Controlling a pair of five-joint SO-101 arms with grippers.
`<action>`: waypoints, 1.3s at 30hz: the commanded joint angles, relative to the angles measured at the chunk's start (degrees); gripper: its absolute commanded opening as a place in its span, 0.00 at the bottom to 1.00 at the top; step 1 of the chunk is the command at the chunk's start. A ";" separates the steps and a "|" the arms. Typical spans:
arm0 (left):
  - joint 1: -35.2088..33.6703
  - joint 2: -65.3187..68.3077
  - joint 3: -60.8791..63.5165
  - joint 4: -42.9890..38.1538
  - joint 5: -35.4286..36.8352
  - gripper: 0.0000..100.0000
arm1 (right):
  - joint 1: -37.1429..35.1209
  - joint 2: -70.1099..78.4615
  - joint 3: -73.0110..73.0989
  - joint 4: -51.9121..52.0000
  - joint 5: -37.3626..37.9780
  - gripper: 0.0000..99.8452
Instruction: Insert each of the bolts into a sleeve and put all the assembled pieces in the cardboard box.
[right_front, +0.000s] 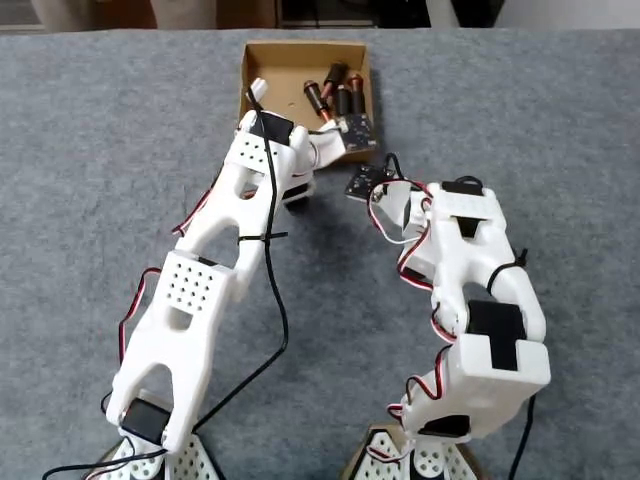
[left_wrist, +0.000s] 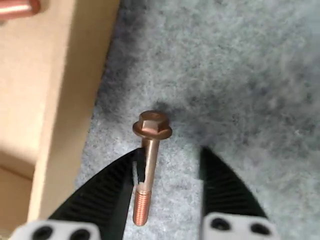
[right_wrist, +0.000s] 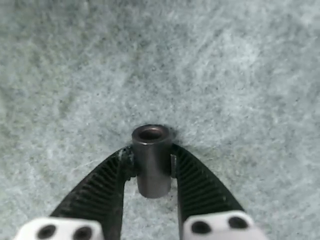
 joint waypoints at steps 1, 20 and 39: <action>-0.09 0.22 0.09 2.20 -1.23 0.01 | 0.75 0.04 0.31 -1.85 -0.53 0.05; -0.88 -0.48 -17.23 17.23 5.45 0.02 | 0.75 0.04 0.31 -2.46 -0.88 0.05; -2.29 6.29 -17.67 9.93 -5.80 0.26 | 0.75 0.04 0.40 -2.55 -2.37 0.05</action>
